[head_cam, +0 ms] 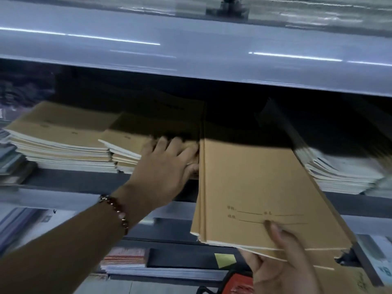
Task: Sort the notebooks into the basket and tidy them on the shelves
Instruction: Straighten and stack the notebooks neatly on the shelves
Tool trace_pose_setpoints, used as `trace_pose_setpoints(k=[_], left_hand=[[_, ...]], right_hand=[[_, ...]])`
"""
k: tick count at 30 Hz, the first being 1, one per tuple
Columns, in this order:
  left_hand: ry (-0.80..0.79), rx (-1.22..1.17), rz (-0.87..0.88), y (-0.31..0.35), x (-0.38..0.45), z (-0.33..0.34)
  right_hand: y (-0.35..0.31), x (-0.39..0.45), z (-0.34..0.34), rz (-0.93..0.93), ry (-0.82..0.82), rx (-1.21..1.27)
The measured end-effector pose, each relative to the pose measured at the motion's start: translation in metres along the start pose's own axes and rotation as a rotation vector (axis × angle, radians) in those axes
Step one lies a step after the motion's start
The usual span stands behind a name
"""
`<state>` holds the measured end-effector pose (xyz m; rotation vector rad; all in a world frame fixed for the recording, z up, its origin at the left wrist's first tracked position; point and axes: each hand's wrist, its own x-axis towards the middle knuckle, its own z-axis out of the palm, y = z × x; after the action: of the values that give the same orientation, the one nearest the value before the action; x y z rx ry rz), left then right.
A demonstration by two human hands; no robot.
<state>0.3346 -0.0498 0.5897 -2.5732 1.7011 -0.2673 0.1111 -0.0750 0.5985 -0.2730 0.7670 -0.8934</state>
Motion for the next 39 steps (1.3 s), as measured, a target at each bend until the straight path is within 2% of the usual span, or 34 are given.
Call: trace_pose_setpoints(k=[5, 8, 12, 19, 21, 24, 25, 27, 29, 31, 36, 38, 39], left_hand=[[0.025, -0.01, -0.119, 0.017, 0.007, 0.007], [0.08, 0.021, -0.076, 0.022, 0.012, 0.006], [0.15, -0.052, -0.028, 0.021, 0.016, 0.003], [0.141, -0.064, -0.025, 0.019, 0.011, 0.006], [0.179, -0.179, 0.006, 0.017, -0.005, 0.007], [0.268, -0.619, 0.065, 0.019, -0.051, 0.005], [0.257, -0.745, 0.092, 0.023, -0.065, 0.004], [0.185, -0.851, 0.133, 0.035, -0.081, 0.002], [0.187, -0.744, 0.156, 0.047, -0.077, 0.007], [0.274, -0.58, 0.164, 0.054, -0.061, 0.016], [0.354, -0.476, 0.1, 0.054, -0.028, 0.029], [0.382, -0.503, 0.063, 0.057, -0.028, 0.031], [0.409, -0.56, 0.031, 0.059, -0.03, 0.031]], right_hand=[[0.004, 0.005, -0.002, -0.126, 0.033, -0.053], [0.002, 0.007, -0.007, -0.139, 0.027, -0.037], [0.004, 0.009, -0.007, -0.126, 0.014, -0.045], [0.01, 0.016, -0.008, -0.09, 0.064, -0.056], [0.008, 0.02, -0.006, -0.08, 0.064, -0.057], [0.004, 0.031, 0.002, -0.049, 0.027, -0.072], [0.003, 0.037, 0.004, -0.041, 0.009, -0.089], [0.001, 0.046, 0.006, -0.03, -0.028, -0.123], [0.0, 0.054, 0.008, -0.029, -0.07, -0.151], [-0.001, 0.062, 0.007, -0.007, -0.113, -0.186], [-0.023, 0.071, 0.004, 0.105, -0.148, -0.357], [-0.038, 0.066, -0.006, -0.007, -0.073, -0.452], [-0.044, 0.062, -0.013, -0.133, -0.007, -0.503]])
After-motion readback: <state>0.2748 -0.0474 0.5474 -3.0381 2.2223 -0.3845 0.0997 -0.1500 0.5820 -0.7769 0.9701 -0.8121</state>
